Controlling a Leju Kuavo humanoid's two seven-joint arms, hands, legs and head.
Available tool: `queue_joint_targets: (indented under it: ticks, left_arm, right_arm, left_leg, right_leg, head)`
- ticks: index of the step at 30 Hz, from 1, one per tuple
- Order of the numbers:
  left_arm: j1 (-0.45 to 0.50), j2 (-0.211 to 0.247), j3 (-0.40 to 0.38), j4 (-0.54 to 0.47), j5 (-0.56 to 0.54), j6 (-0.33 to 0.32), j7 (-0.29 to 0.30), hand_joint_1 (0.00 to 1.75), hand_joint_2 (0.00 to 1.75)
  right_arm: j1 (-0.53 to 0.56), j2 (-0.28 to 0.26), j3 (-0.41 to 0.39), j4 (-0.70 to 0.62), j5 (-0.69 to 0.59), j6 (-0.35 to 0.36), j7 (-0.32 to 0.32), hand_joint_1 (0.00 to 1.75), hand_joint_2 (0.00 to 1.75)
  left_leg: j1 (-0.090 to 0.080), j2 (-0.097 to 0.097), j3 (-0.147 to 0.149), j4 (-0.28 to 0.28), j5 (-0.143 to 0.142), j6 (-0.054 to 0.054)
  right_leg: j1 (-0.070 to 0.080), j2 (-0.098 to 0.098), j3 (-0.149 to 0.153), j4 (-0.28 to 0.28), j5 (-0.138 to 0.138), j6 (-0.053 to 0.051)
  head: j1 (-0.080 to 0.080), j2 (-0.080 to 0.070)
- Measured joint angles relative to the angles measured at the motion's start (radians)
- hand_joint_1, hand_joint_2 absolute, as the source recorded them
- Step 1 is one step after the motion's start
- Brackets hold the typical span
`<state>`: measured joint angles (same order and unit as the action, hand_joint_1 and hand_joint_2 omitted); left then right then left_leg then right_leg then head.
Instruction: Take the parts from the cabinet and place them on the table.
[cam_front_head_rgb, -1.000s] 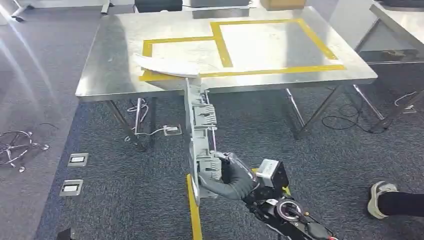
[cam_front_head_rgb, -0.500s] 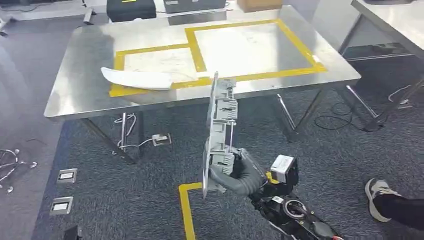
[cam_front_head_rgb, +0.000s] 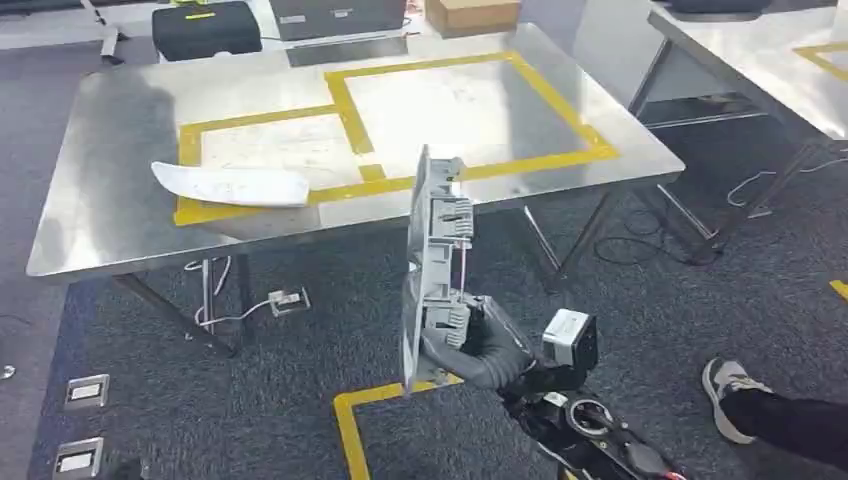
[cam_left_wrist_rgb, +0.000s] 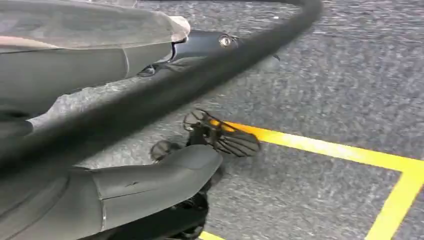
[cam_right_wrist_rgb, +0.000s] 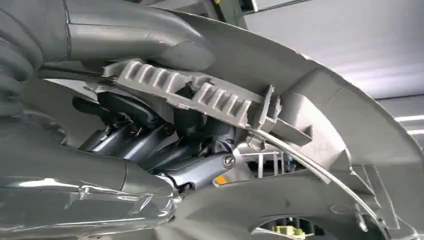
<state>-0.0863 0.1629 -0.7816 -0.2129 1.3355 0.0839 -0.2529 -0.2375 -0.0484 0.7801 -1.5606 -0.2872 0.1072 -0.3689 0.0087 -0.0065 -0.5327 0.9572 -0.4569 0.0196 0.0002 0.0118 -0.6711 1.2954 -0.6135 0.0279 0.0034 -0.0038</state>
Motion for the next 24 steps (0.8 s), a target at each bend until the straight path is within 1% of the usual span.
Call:
queue_joint_targets:
  ticks: [1,2,3,4,5,6,7,8,9,10,11,12,13,14,15,16,17,18,19,20,21,22,23,24]
  left_arm:
    - [0.001,0.000,0.000,0.000,-0.001,0.000,0.000,0.00,1.75]
    - [0.003,0.000,-0.001,0.000,-0.003,0.000,0.000,0.00,1.75]
    - [0.004,-0.001,-0.001,0.000,-0.004,0.000,0.000,0.00,1.75]
    - [0.004,-0.002,-0.001,0.000,-0.006,0.000,0.000,0.00,1.75]
    - [0.005,-0.002,-0.002,0.000,-0.006,0.000,0.000,0.00,1.75]
    - [0.001,-0.002,-0.004,0.000,-0.006,0.000,0.000,0.00,1.75]
    - [-0.005,-0.002,-0.005,0.000,-0.008,0.000,0.000,0.00,1.75]
    - [-0.004,-0.001,-0.006,0.000,-0.009,0.000,0.000,0.00,1.75]
    - [-0.004,-0.001,-0.006,0.000,-0.010,0.000,0.000,0.00,1.75]
    - [-0.004,-0.001,-0.006,0.000,-0.010,0.000,0.000,0.00,1.75]
    - [-0.005,-0.002,-0.006,0.000,-0.010,0.000,0.000,0.00,1.75]
    - [-0.007,-0.002,-0.006,0.000,-0.010,0.000,0.000,0.00,1.75]
    - [-0.009,-0.002,-0.006,0.000,-0.011,0.000,0.000,0.00,1.75]
    - [-0.008,-0.002,-0.006,0.000,-0.012,0.000,0.000,0.00,1.75]
    - [-0.006,-0.002,-0.006,0.000,-0.012,0.000,0.000,0.00,1.75]
    - [-0.004,-0.002,-0.006,0.000,-0.012,0.000,0.000,0.00,1.75]
    - [-0.001,-0.002,-0.006,0.000,-0.012,0.000,0.000,0.00,1.75]
    - [-0.001,-0.002,-0.006,0.000,-0.013,0.000,0.000,0.00,1.75]
    - [-0.001,-0.001,-0.007,0.000,-0.014,0.000,0.000,0.00,1.75]
    - [-0.001,0.000,-0.007,0.000,-0.016,-0.001,0.000,0.00,1.75]
    - [0.003,0.003,-0.007,0.001,-0.016,-0.001,0.000,0.00,1.75]
    - [0.000,0.003,-0.008,0.001,-0.019,-0.003,0.000,0.00,1.75]
    - [0.001,0.002,-0.008,0.001,-0.021,-0.003,-0.001,0.00,1.75]
    - [0.001,0.001,-0.008,0.001,-0.024,-0.005,-0.002,0.00,1.75]
  right_arm:
    - [0.004,0.000,-0.001,0.000,0.003,-0.002,0.000,1.75,1.75]
    - [0.006,0.000,-0.002,0.000,0.004,-0.002,0.000,1.75,1.75]
    - [0.009,0.000,-0.003,0.000,0.005,-0.002,0.001,1.75,1.75]
    - [0.010,-0.001,-0.005,0.000,0.005,-0.002,0.000,1.75,1.75]
    - [0.010,-0.001,-0.006,0.000,0.005,-0.002,0.000,1.75,1.75]
    - [0.009,-0.002,-0.008,-0.001,0.005,-0.002,-0.001,1.75,1.75]
    - [0.010,-0.002,-0.008,-0.003,0.007,-0.003,-0.001,1.75,1.75]
    - [0.014,-0.002,-0.008,-0.009,0.007,-0.003,-0.001,1.75,1.75]
    - [0.014,-0.002,-0.010,-0.011,0.007,-0.005,-0.002,1.75,1.75]
    - [0.015,-0.002,-0.010,-0.014,0.008,-0.005,-0.001,1.75,1.75]
    - [0.017,-0.003,-0.010,-0.016,0.009,-0.005,0.000,1.75,1.75]
    - [0.016,-0.003,-0.011,-0.016,0.010,-0.006,0.000,1.75,1.75]
    - [0.016,-0.003,-0.011,-0.017,0.010,-0.006,-0.001,1.75,1.75]
    - [0.016,-0.003,-0.011,-0.019,0.013,-0.006,-0.001,1.75,1.75]
    - [0.016,-0.003,-0.011,-0.020,0.013,-0.006,-0.002,1.75,1.75]
    - [0.016,-0.003,-0.011,-0.020,0.013,-0.006,-0.002,1.75,1.75]
    - [0.018,-0.003,-0.012,-0.020,0.014,-0.006,-0.001,1.75,1.75]
    - [0.019,-0.004,-0.012,-0.020,0.016,-0.005,-0.002,1.75,1.75]
    - [0.020,-0.004,-0.013,-0.021,0.019,-0.004,-0.002,1.75,1.75]
    - [0.021,-0.004,-0.014,-0.023,0.022,-0.001,-0.003,1.75,1.75]
    - [0.019,-0.004,-0.014,-0.023,0.024,0.003,-0.005,1.75,1.75]
    - [0.021,-0.004,-0.015,-0.024,0.027,0.005,-0.005,1.75,1.75]
    - [0.022,-0.004,-0.015,-0.028,0.028,0.007,-0.007,1.75,1.75]
    - [0.023,-0.004,-0.015,-0.030,0.030,0.007,-0.010,1.75,1.75]
  left_leg:
    - [0.002,0.000,0.013,0.000,-0.010,-0.002]
    - [0.006,0.000,0.029,0.000,-0.021,-0.006]
    - [0.009,0.000,0.046,0.000,-0.034,-0.010]
    - [0.012,0.000,0.062,0.000,-0.045,-0.015]
    - [0.012,0.000,0.068,-0.002,-0.056,-0.021]
    - [0.010,-0.002,0.077,0.005,-0.064,-0.028]
    - [0.008,0.000,0.071,-0.001,-0.069,-0.035]
    - [0.007,0.001,0.080,-0.007,-0.069,-0.041]
    - [0.006,0.000,0.082,-0.005,-0.064,-0.047]
    - [0.008,0.000,0.081,0.007,-0.063,-0.050]
    - [0.009,0.002,0.055,0.061,-0.048,-0.053]
    - [0.010,0.001,0.005,0.137,-0.044,-0.056]
    - [0.009,0.001,-0.053,0.215,-0.061,-0.058]
    - [0.007,0.001,-0.105,0.276,-0.101,-0.059]
    - [0.007,0.001,-0.146,0.312,-0.143,-0.059]
    - [0.007,0.001,-0.165,0.315,-0.164,-0.058]
    - [0.007,0.001,-0.175,0.286,-0.164,-0.057]
    - [0.006,0.001,-0.166,0.222,-0.127,-0.052]
    - [0.003,0.001,-0.149,0.141,-0.060,-0.044]
    - [-0.003,0.002,-0.133,0.065,0.028,-0.031]
    - [-0.011,-0.002,-0.134,0.019,0.090,-0.020]
    - [-0.011,-0.002,-0.126,0.025,0.056,-0.019]
    - [-0.014,-0.002,-0.119,0.019,0.074,-0.018]
    - [-0.010,-0.002,-0.113,0.012,0.066,-0.013]
  right_leg:
    - [-0.004,-0.001,-0.015,0.000,0.000,0.003]
    - [-0.008,-0.002,-0.010,-0.038,0.023,0.006]
    - [-0.010,-0.003,0.008,-0.110,0.070,0.008]
    - [-0.011,-0.004,0.029,-0.191,0.135,0.009]
    - [-0.013,-0.009,0.043,-0.270,0.224,0.009]
    - [-0.008,-0.011,0.038,-0.297,0.206,0.003]
    - [-0.006,-0.010,0.059,-0.297,0.197,-0.012]
    - [-0.006,-0.008,0.053,-0.300,0.199,-0.021]
    - [-0.005,-0.008,0.061,-0.304,0.196,-0.031]
    - [-0.010,-0.004,0.076,-0.312,0.195,-0.035]
    - [-0.010,-0.003,0.091,-0.321,0.191,-0.040]
    - [-0.010,-0.004,0.100,-0.327,0.187,-0.046]
    - [-0.009,-0.004,0.108,-0.330,0.181,-0.050]
    - [-0.008,-0.003,0.118,-0.332,0.172,-0.051]
    - [-0.007,-0.001,0.129,-0.332,0.162,-0.053]
    - [-0.006,0.001,0.141,-0.332,0.153,-0.054]
    - [-0.004,0.005,0.160,-0.332,0.139,-0.054]
    - [-0.002,0.006,0.178,-0.332,0.125,-0.054]
    - [0.000,0.007,0.196,-0.333,0.112,-0.054]
    - [0.000,0.006,0.201,-0.335,0.101,-0.052]
    - [0.004,0.008,0.214,-0.329,0.090,-0.048]
    - [0.005,0.017,0.215,-0.333,0.081,-0.041]
    - [0.003,0.015,0.213,-0.341,0.071,-0.035]
    - [0.003,0.013,0.232,-0.319,0.083,-0.030]
  head:
    - [0.003,0.000]
    - [0.007,0.000]
    - [0.011,0.000]
    - [0.015,0.000]
    - [0.026,0.000]
    - [0.031,0.000]
    - [0.035,0.000]
    - [0.029,0.000]
    - [0.030,0.000]
    - [0.028,0.000]
    - [0.019,0.000]
    - [0.010,0.000]
    - [0.004,0.000]
    - [-0.003,0.000]
    - [-0.007,0.000]
    - [-0.009,0.000]
    - [-0.016,0.000]
    - [-0.021,0.000]
    - [-0.029,0.000]
    - [-0.033,0.000]
    - [-0.032,0.000]
    - [-0.033,0.000]
    - [-0.032,0.000]
    - [-0.030,0.000]
